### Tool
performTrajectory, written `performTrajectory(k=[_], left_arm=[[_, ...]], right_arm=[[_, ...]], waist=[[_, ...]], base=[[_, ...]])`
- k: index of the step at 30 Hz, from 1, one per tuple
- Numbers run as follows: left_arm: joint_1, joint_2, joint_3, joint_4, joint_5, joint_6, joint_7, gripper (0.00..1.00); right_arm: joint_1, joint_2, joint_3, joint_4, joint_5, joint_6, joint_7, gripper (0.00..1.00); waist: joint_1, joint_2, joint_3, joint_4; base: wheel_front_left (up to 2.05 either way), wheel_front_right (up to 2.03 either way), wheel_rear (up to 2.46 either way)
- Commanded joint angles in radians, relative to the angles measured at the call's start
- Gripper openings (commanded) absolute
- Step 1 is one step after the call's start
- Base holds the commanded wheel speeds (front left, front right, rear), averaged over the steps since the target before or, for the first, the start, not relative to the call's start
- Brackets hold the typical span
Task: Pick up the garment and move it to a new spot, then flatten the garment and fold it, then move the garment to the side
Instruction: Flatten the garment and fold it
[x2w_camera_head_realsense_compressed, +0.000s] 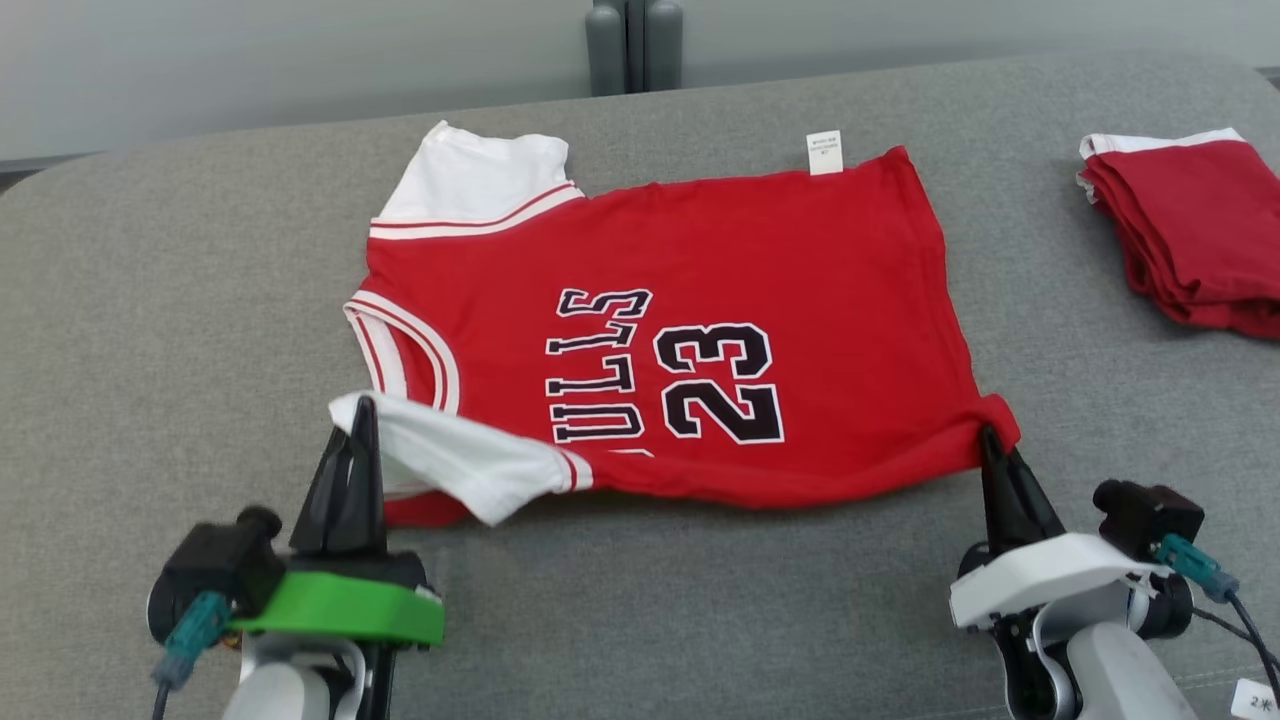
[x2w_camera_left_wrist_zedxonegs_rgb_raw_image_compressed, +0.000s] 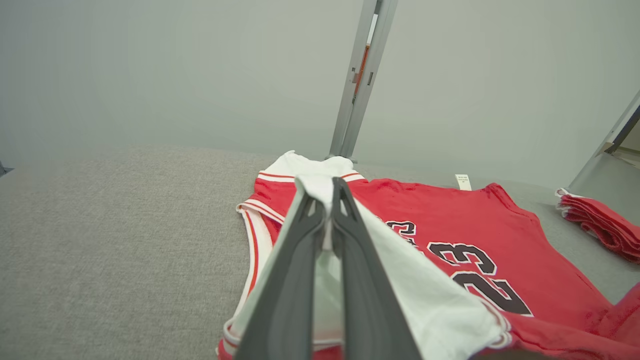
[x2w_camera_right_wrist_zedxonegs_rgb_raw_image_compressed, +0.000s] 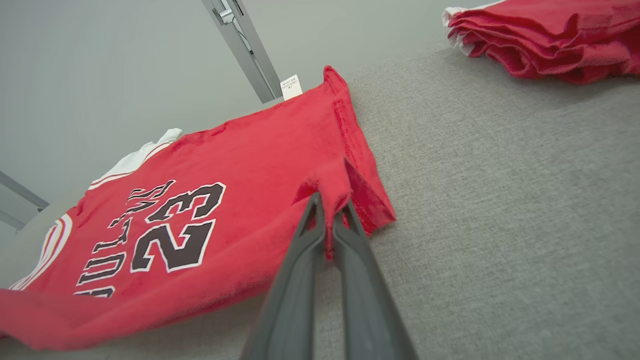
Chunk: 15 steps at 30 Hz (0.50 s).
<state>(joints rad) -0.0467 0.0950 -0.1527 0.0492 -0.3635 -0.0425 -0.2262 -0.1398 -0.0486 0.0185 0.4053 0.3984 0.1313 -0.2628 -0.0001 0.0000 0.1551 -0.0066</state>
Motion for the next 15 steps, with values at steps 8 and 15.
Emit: performTrajectory(k=[8, 15], left_arm=[[-0.283, -0.004, 0.008, 0.214, 0.032, 0.006, -0.025, 0.0], [-0.388, -0.005, 0.026, 0.33, 0.058, 0.004, -0.04, 0.0]], right_arm=[[-0.169, -0.003, -0.012, 0.039, -0.015, -0.001, -0.003, 0.0], [-0.239, -0.003, 0.0, 0.072, -0.015, -0.001, -0.003, 0.0]], waist=[[0.0001, 0.0, 0.131, -0.047], [0.0001, 0.0, 0.182, -0.06]], base=[[0.0, 0.0, 0.0], [0.0, 0.0, 0.0]])
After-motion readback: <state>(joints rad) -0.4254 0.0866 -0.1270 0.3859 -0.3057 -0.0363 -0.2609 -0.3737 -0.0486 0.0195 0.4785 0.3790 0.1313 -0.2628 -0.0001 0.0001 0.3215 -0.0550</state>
